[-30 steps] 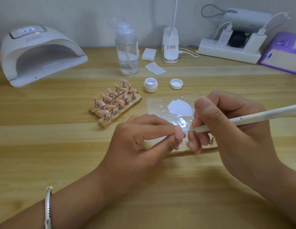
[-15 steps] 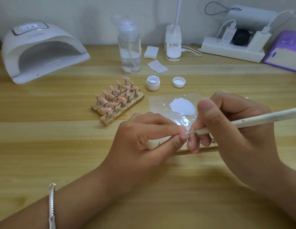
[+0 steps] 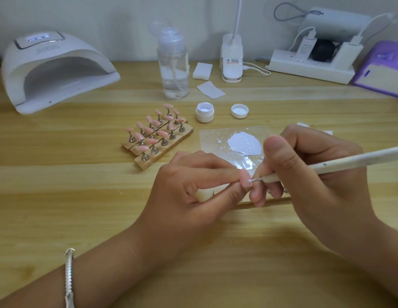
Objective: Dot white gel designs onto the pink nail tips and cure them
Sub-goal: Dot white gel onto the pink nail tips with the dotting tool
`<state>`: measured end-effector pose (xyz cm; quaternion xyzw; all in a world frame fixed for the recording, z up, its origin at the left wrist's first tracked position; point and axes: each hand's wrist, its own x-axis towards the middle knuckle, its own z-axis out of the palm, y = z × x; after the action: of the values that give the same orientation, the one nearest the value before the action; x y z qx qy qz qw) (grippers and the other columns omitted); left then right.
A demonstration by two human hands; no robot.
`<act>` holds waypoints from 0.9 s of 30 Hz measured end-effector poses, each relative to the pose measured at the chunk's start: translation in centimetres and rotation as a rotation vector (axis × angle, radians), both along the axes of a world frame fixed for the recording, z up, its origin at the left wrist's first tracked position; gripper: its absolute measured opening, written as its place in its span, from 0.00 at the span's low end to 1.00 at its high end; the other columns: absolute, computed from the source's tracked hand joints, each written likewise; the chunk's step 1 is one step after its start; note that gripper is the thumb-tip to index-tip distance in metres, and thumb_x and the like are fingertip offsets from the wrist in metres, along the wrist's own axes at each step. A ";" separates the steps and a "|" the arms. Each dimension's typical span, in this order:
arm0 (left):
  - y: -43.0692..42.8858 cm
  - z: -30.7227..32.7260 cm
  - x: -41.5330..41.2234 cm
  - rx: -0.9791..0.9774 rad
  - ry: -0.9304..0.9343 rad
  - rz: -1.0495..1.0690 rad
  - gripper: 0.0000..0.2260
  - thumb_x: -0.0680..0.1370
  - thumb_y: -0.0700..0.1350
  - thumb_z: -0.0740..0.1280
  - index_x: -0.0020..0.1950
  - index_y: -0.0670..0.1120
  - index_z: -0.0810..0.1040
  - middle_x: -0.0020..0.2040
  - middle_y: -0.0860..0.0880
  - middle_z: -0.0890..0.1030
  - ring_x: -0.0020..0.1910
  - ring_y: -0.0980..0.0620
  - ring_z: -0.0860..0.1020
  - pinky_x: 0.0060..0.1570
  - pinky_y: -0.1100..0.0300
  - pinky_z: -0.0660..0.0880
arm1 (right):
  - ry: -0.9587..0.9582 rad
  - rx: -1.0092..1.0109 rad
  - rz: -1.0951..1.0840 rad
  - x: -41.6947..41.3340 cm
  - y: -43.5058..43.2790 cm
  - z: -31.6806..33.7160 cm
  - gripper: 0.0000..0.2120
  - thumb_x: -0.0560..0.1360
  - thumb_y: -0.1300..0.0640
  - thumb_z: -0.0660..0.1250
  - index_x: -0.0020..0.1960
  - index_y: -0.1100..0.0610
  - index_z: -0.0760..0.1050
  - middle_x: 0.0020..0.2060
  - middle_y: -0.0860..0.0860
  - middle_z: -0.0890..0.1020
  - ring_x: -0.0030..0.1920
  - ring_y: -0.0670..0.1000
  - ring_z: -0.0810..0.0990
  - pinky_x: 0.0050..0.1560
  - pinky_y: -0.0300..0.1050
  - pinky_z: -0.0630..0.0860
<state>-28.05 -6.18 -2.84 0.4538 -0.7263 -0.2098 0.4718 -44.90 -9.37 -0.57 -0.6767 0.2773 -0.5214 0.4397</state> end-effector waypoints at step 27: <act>0.0 0.0 0.0 -0.008 -0.012 0.001 0.04 0.76 0.44 0.72 0.44 0.50 0.87 0.42 0.56 0.85 0.46 0.55 0.83 0.50 0.42 0.73 | 0.008 0.005 0.009 -0.1 -0.2 -0.4 0.16 0.79 0.57 0.63 0.33 0.61 0.71 0.24 0.52 0.80 0.23 0.47 0.77 0.29 0.34 0.73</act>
<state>-28.04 -6.16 -2.80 0.4536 -0.7297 -0.2037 0.4693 -45.01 -9.56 -0.95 -0.6789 0.2771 -0.5161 0.4426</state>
